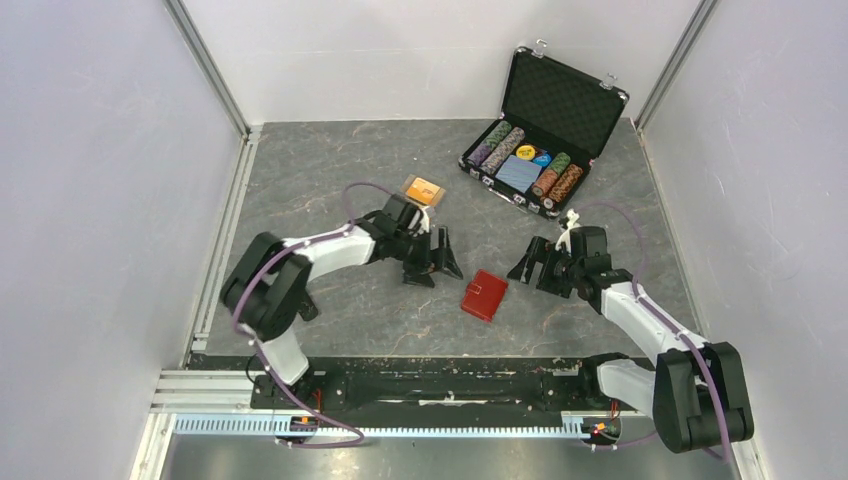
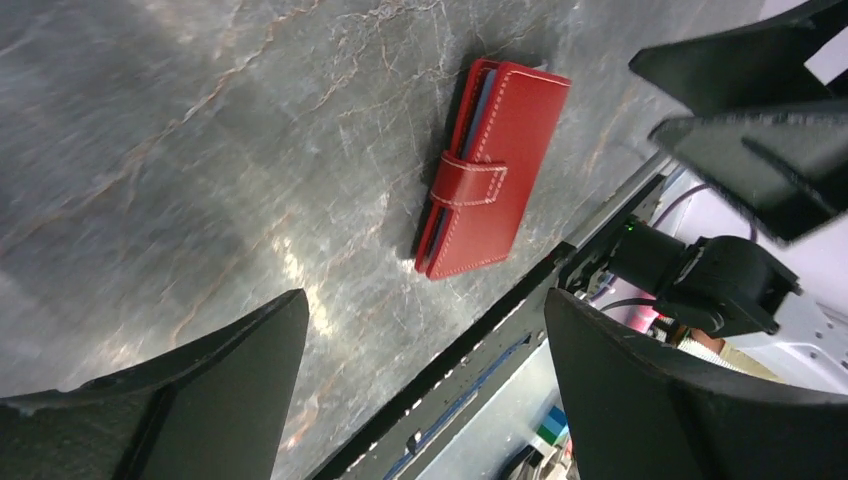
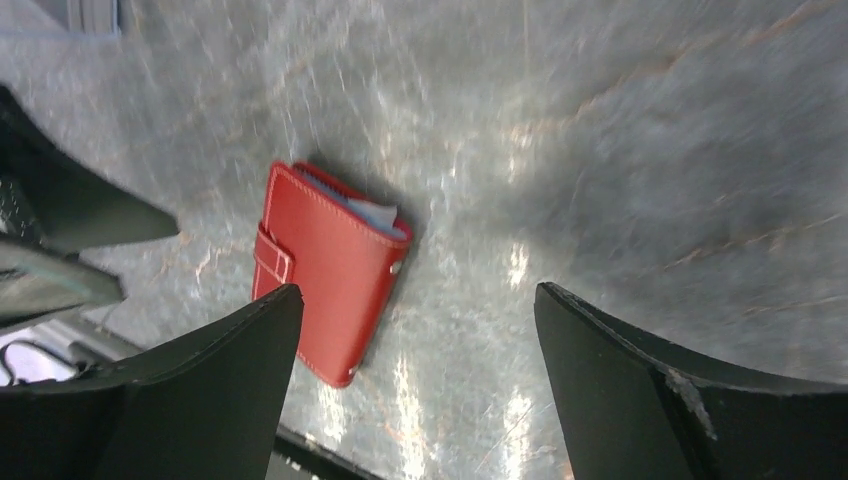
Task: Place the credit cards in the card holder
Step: Pick up the card holder from the center of the board.
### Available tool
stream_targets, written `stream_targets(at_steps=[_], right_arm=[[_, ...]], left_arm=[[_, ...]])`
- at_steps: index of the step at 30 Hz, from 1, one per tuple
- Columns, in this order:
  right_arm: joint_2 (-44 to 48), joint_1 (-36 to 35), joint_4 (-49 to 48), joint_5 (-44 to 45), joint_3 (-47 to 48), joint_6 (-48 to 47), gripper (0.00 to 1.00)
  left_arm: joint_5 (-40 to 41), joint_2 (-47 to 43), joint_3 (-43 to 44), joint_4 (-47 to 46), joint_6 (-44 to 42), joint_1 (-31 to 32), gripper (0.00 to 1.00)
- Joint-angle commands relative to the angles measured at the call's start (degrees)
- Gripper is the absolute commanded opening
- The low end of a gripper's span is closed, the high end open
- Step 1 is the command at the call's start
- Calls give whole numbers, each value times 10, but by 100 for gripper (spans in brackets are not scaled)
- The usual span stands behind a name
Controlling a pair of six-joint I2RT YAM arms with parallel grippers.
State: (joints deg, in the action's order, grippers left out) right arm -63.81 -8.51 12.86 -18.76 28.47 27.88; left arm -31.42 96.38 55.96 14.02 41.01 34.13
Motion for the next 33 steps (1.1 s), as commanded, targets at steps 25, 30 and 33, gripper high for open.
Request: stream_targets(at_steps=[25,30,33], right_arm=[[-144,-67,-397,-190,-157,199,52],[-162,-70,-439,-206,-147,212,17],[-151,-70,-391,-201,-123,181,0]], left_arm=[[-55,187,50,-95,81,79,49],[-54,179,46,-107,87,80,48],[-25,150,47,-86,75,79,57]])
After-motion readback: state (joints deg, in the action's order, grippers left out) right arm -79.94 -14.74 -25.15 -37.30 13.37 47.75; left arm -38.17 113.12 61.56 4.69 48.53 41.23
